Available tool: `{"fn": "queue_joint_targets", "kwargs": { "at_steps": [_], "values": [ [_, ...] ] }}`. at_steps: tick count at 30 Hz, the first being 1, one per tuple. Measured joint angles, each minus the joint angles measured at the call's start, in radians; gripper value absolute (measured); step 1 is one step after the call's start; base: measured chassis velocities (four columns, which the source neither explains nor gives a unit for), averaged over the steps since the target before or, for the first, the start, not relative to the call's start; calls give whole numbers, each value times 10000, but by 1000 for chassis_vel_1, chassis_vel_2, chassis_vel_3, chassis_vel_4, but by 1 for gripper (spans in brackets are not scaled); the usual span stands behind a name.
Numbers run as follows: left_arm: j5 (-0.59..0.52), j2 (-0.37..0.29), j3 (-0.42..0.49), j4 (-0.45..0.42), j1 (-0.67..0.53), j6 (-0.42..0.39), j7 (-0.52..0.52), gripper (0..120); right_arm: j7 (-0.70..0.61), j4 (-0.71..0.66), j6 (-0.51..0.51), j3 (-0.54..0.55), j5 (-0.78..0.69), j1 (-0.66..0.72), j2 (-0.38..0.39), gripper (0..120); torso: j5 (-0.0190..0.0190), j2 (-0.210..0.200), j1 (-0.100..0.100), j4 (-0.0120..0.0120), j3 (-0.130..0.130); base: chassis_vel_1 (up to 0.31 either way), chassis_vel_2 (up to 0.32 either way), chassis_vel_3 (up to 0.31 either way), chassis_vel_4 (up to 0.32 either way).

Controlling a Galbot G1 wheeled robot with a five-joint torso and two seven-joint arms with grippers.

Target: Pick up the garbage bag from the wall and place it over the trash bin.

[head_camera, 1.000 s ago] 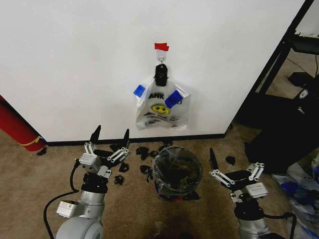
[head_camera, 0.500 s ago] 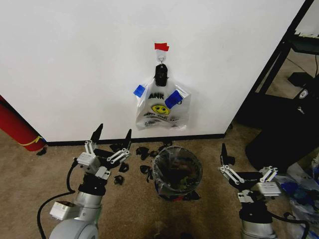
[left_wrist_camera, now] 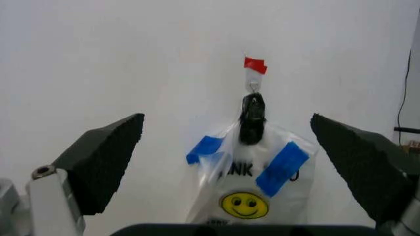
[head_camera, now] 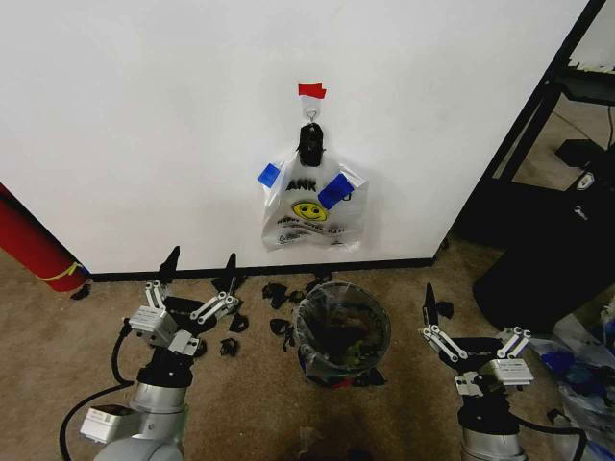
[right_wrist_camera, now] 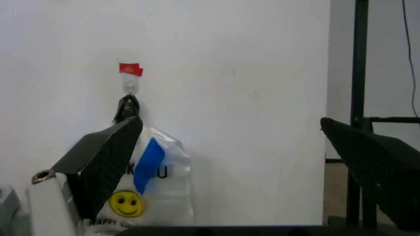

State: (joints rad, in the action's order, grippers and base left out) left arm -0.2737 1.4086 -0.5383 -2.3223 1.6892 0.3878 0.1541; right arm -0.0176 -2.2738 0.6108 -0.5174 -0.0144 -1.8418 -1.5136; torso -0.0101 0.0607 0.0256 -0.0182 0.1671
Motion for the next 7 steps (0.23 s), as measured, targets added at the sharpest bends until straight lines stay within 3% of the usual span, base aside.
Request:
{"fn": "queue_joint_targets", "kwargs": {
  "at_steps": [7],
  "values": [
    [284,256,-184,-334,386,224,2,100,-324,141,-176,150,-100,214,344,100,1,0,0,0,0,0,0,0,0]
  ]
}}
